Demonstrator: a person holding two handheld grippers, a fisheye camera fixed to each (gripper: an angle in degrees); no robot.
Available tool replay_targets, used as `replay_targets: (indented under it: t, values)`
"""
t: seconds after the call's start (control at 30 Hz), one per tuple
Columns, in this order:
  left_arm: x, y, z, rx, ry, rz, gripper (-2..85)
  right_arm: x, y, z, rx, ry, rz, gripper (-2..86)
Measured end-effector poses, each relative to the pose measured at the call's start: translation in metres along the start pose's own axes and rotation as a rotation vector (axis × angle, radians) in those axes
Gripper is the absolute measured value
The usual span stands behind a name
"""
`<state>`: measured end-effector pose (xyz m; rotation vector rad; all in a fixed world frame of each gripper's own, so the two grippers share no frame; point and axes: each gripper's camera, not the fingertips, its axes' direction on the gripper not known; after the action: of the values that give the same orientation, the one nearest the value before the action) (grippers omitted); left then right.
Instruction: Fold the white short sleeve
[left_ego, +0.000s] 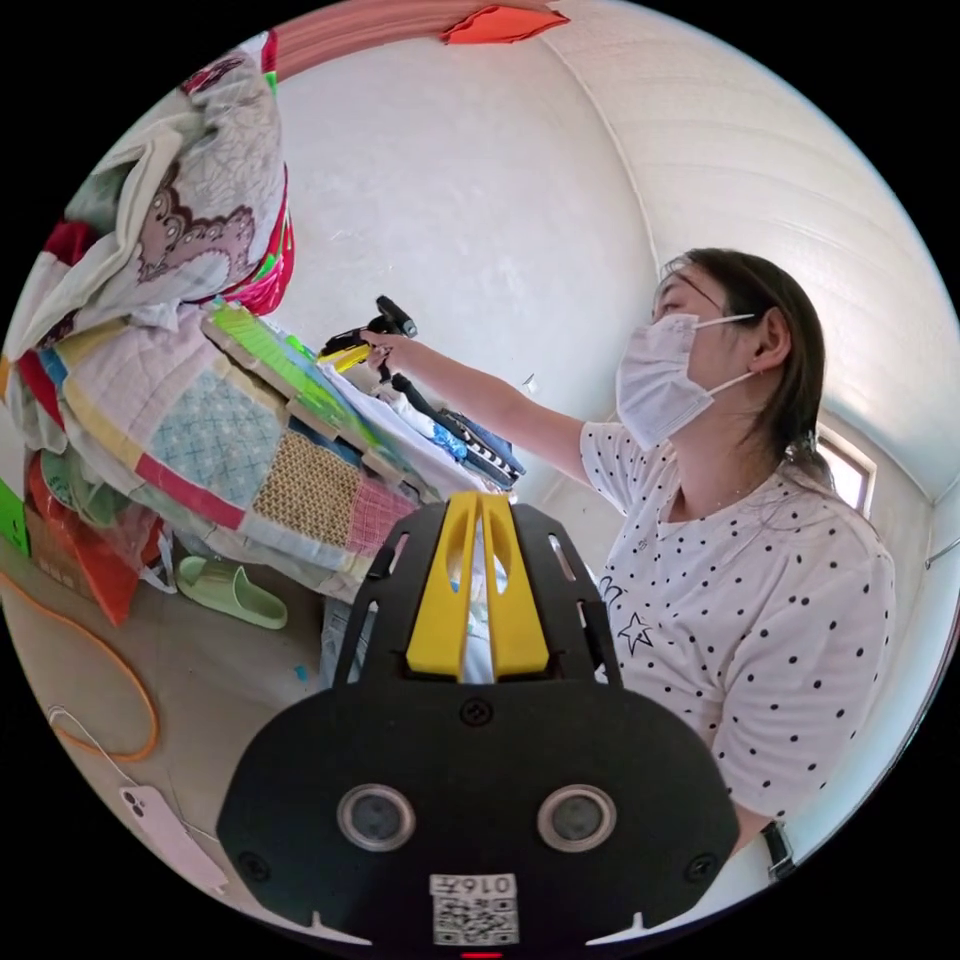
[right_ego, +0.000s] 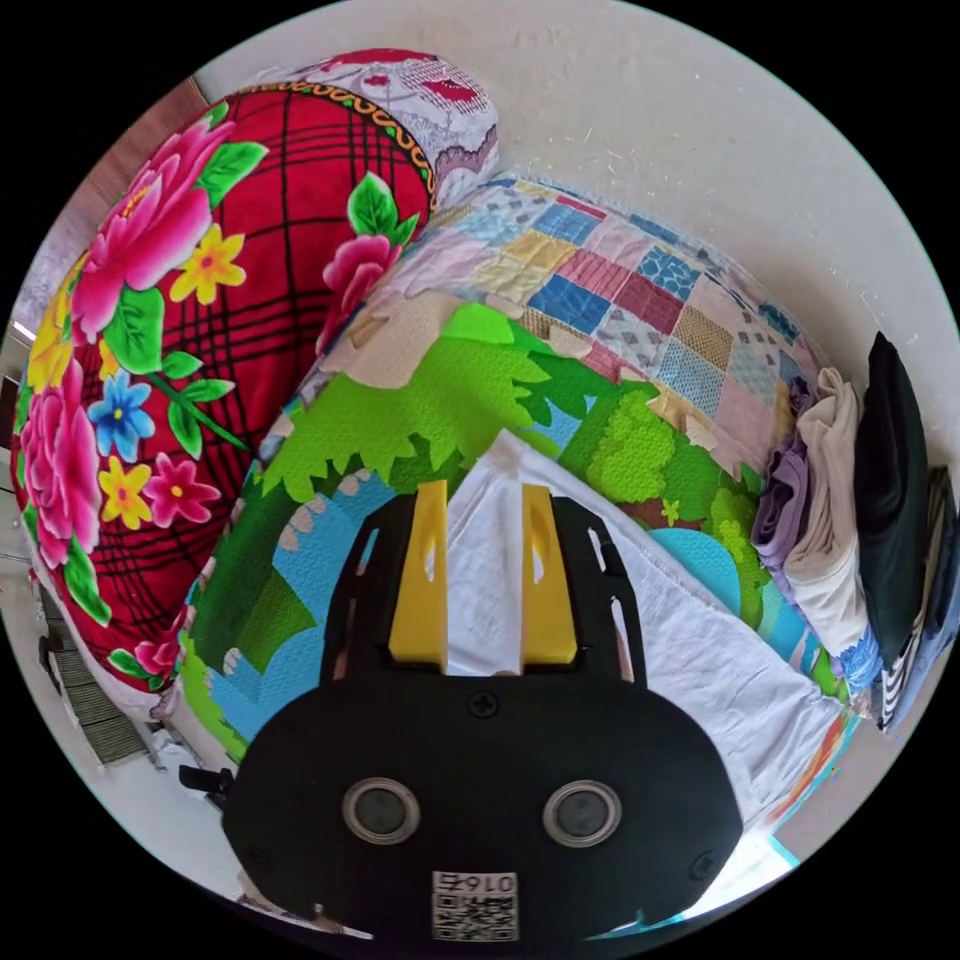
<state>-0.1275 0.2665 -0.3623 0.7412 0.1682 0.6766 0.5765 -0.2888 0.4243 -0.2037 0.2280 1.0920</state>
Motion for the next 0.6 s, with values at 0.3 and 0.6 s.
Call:
replay_targets:
  t: [0.3, 0.6]
  values:
    - [-0.013, 0.036, 0.013, 0.013, 0.043, 0.041, -1.0, 0.017, 0.005, 0.046, -0.013, 0.006, -0.018, 9.8]
    - [-0.015, 0.077, 0.034, 0.011, 0.062, 0.089, -1.0, 0.053, 0.030, 0.068, 0.050, 0.016, -0.059, 4.1]
